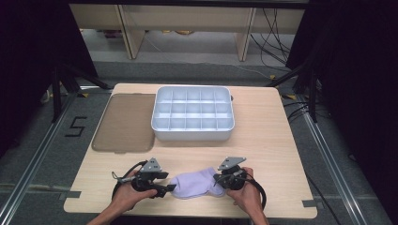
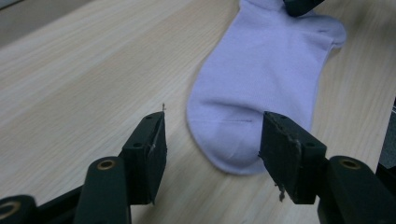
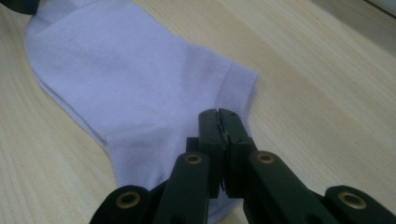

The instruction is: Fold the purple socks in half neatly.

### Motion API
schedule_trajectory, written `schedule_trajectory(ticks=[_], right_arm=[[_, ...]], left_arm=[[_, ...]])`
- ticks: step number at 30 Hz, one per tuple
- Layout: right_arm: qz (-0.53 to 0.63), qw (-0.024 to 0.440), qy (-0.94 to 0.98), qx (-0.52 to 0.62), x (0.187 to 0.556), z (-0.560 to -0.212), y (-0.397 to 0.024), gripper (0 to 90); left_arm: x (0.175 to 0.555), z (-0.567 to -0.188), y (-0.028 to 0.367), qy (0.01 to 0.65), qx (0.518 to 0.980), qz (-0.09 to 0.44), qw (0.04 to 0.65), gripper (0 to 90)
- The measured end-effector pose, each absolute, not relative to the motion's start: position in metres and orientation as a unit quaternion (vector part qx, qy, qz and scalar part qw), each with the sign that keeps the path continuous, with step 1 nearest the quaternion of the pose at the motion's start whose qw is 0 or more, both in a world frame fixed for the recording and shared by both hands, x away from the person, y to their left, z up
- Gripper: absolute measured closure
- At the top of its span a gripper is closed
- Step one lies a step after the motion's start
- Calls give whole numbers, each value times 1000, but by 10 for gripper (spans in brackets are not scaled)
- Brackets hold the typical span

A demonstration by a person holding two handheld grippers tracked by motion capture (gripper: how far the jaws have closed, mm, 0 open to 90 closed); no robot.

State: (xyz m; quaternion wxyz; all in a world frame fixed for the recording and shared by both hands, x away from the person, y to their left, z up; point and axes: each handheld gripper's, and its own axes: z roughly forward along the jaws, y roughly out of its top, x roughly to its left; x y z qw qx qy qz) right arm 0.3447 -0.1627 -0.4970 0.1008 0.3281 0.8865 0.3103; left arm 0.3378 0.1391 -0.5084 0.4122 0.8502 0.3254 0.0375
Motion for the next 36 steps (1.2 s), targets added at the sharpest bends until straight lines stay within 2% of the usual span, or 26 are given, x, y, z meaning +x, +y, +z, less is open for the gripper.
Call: schedule_trajectory(ticks=[8,12,19,24,36], right_arm=[[311,100,888,324,345,-497,-163,880],[318,100,887,320,345,-499,-161,877],[315,99,892,310,346,-499,-161,873],[316,104,891,310,345,-497,-160,870],[339,93,891,287,336,-490,-144,870]], left_arm=[[341,-512,127,303,870,46,387,479],[339,-513,126,311,864,46,393,518],[338,-514,127,283,874,59,390,688],[335,-517,125,295,859,53,414,812],[334,-513,128,287,861,51,417,832]])
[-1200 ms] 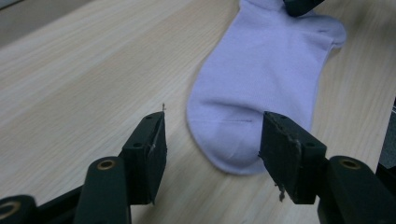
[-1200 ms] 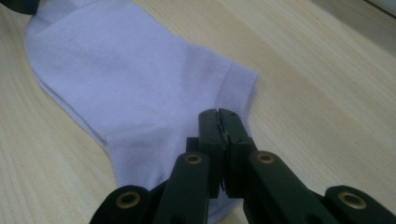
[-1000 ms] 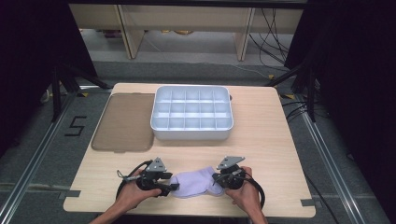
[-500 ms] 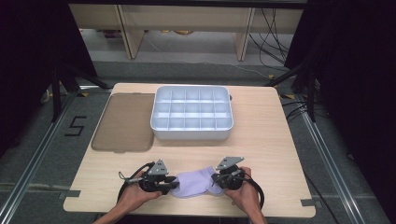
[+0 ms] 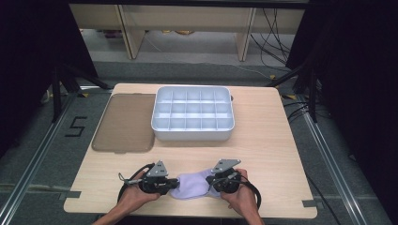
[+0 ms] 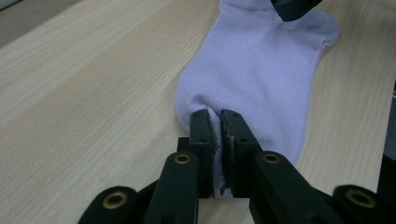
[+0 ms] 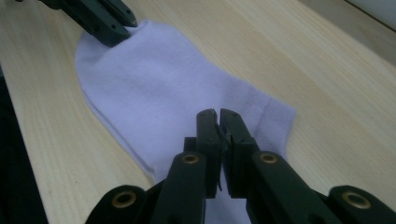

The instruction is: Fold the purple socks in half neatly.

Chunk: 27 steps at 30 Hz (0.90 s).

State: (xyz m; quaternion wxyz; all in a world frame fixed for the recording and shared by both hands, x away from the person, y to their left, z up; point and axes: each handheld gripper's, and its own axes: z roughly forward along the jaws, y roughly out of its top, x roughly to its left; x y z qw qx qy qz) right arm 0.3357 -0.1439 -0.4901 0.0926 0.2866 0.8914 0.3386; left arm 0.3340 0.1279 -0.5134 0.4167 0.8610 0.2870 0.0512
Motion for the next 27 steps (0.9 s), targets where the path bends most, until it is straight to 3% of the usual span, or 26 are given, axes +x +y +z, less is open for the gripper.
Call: schedule_trajectory(ticks=[11,27], right_arm=[[346,62,896,271,324,-492,-122,871],[329,54,911,244,321,-502,-95,870]], left_arm=[[335,-503,136,269,864,51,422,832],[329,-490,147,278,843,33,460,833]])
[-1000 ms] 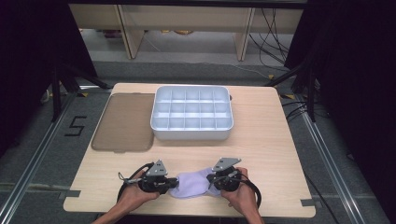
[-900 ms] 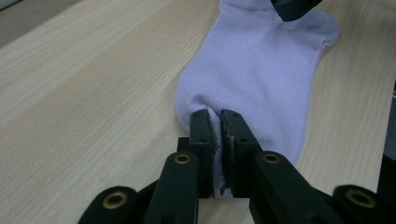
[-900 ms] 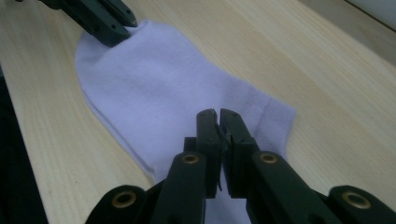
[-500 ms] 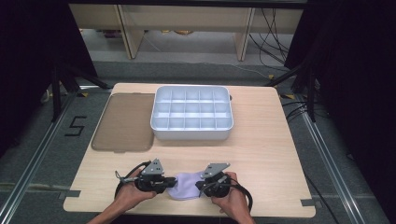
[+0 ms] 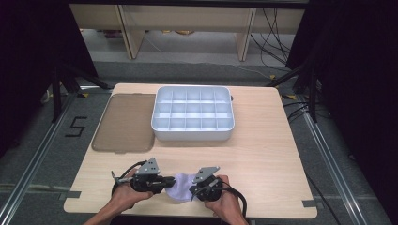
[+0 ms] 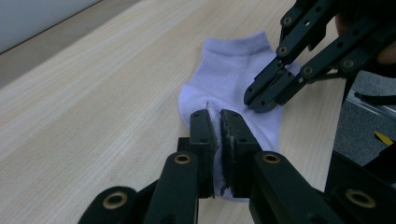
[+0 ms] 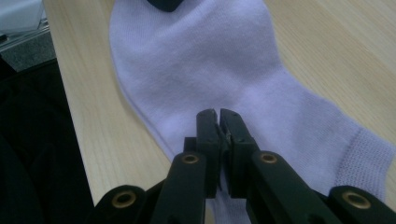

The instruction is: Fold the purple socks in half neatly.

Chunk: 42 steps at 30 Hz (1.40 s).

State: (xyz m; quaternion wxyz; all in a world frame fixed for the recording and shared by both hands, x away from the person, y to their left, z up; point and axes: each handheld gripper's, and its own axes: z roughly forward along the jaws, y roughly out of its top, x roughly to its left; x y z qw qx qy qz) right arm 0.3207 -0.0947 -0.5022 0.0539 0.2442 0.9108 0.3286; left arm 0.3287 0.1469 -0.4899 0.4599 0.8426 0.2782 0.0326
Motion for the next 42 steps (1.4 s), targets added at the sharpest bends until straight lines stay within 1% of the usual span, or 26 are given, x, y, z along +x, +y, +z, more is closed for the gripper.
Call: schedule_trajectory(ticks=[2,5,7,8,10,12,13,16,18,20,21,22,27,30,33,36,40,42], right_arm=[[330,49,912,239,320,-502,-91,870],[337,44,910,236,318,-503,-87,871],[334,40,911,238,316,-503,-83,870],[332,46,913,231,316,-503,-82,870],[338,37,912,228,315,-504,-77,871],[344,37,911,224,314,-505,-74,871],[343,30,913,218,313,-504,-73,871],[350,33,910,219,314,-502,-73,867],[353,38,908,220,316,-500,-74,867],[361,53,902,232,326,-494,-79,868],[361,53,902,232,326,-494,-79,868],[354,66,901,241,332,-493,-79,869],[330,63,912,233,341,-498,-74,870],[327,57,915,229,341,-503,-61,872],[332,63,915,220,341,-504,-55,872],[333,51,917,216,342,-504,-42,871],[335,48,915,220,343,-503,-39,866],[343,49,911,224,343,-499,-46,866]], left_arm=[[328,-487,150,268,844,37,464,834],[326,-484,152,272,841,36,466,834],[324,-481,154,264,843,36,467,834],[324,-481,155,265,842,34,468,834],[323,-481,155,273,841,33,466,833],[324,-481,156,270,840,32,470,833],[325,-481,157,268,839,31,473,833],[324,-480,159,273,841,30,467,833],[324,-479,158,273,837,26,474,833],[325,-479,159,272,838,28,472,833],[325,-479,159,272,838,28,472,833],[325,-478,160,271,840,25,470,833],[325,-476,161,272,837,28,474,833],[327,-472,165,280,831,25,480,834],[329,-468,170,276,831,26,482,834],[329,-465,172,272,832,24,483,835],[328,-466,172,274,831,20,484,835],[328,-465,172,273,832,21,483,835]])
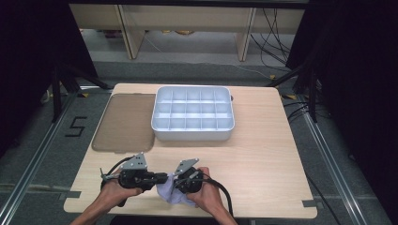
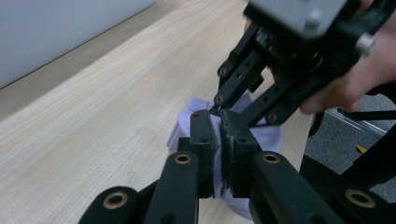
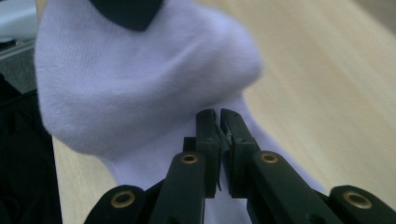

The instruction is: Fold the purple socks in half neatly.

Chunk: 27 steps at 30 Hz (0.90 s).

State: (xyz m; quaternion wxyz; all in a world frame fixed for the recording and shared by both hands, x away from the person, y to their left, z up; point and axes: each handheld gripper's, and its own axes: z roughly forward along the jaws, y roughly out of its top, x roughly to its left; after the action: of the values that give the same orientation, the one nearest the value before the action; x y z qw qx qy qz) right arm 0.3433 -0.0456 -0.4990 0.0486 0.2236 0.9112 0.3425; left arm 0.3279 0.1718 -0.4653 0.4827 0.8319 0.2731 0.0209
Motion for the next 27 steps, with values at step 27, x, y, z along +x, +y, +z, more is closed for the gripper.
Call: schedule_trajectory(ticks=[27], right_arm=[[341,72,896,275,354,-488,-97,869]], left_arm=[[336,-473,130,275,841,5,465,836]])
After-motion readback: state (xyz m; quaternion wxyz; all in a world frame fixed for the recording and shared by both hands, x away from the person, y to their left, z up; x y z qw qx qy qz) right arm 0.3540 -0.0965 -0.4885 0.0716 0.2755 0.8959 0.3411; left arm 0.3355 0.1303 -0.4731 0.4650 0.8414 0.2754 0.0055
